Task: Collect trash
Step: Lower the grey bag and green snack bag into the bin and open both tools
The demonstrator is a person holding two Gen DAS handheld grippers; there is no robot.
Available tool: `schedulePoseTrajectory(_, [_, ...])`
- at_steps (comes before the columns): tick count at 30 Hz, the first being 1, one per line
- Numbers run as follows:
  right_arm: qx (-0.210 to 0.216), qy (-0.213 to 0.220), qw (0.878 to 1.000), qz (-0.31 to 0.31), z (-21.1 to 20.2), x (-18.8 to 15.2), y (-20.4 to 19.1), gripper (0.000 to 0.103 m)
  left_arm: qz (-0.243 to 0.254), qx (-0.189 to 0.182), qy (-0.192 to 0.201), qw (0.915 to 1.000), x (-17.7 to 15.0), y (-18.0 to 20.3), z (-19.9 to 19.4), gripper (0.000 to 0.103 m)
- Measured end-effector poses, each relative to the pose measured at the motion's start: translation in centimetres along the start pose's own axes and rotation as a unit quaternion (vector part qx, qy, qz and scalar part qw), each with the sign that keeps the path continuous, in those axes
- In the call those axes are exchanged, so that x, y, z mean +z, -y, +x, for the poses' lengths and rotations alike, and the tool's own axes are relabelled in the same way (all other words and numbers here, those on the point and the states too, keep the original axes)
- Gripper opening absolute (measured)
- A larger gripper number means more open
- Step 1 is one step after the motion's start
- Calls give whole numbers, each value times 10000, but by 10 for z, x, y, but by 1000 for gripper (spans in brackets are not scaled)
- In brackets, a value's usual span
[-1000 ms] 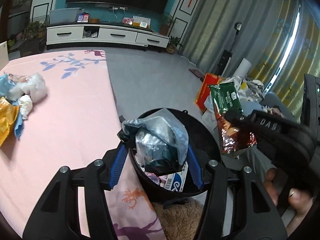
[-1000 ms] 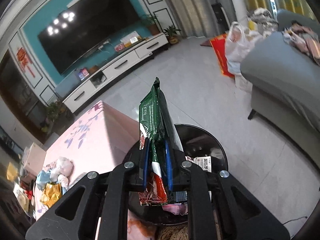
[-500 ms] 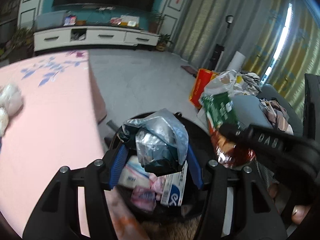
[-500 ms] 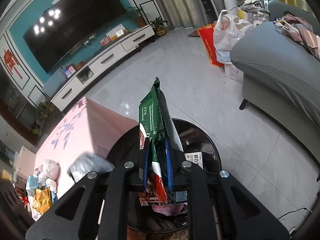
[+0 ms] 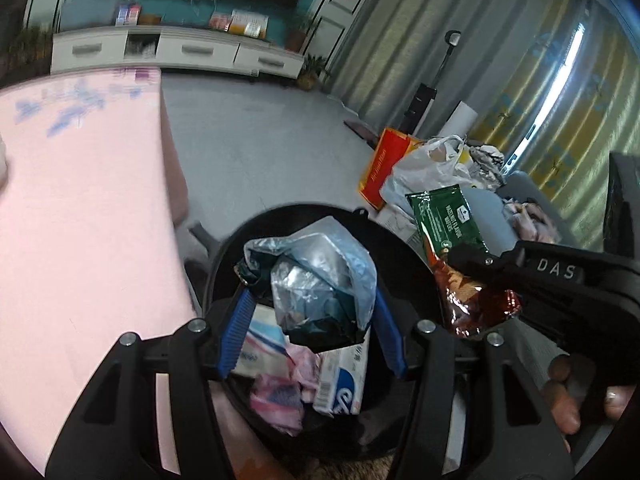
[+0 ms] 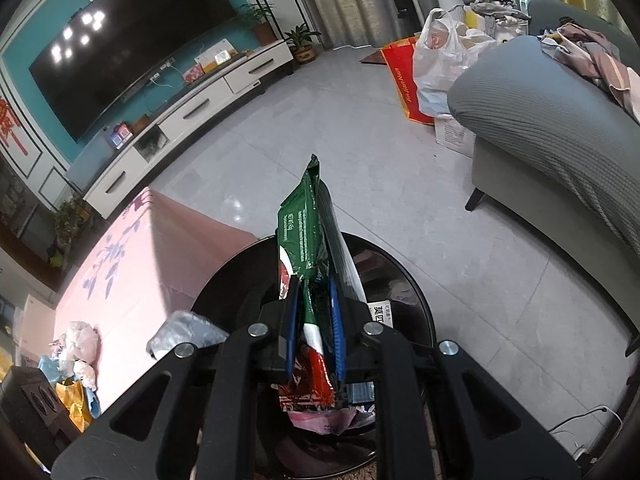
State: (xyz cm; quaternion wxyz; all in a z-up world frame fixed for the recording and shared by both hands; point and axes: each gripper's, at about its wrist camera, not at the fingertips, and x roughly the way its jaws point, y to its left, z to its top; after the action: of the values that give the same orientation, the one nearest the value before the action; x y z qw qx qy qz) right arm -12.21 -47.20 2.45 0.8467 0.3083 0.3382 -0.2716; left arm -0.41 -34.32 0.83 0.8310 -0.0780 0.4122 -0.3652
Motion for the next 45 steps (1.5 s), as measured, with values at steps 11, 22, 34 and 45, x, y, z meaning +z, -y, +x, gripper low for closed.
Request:
schedulePoseTrajectory(11, [-138,-36,9998,-156,5,-5,-6,15,87,65,-41,9999,-5,2,1,57])
schedulePoseTrajectory(22, [-267,-31,9995,-156,6,-4,-3,15,96,53,-200,9997,-4,1,6,57])
schedulePoseTrajectory(34, [-366,-128,9991,-168,13,-6,-3,15,284,93,-373,9989,-6,8,13,57])
schedulePoseTrajectory(45, [-450,-215,9985,-241,20,-10,-5,16,215,71,-466,9987,-1,7,17,58])
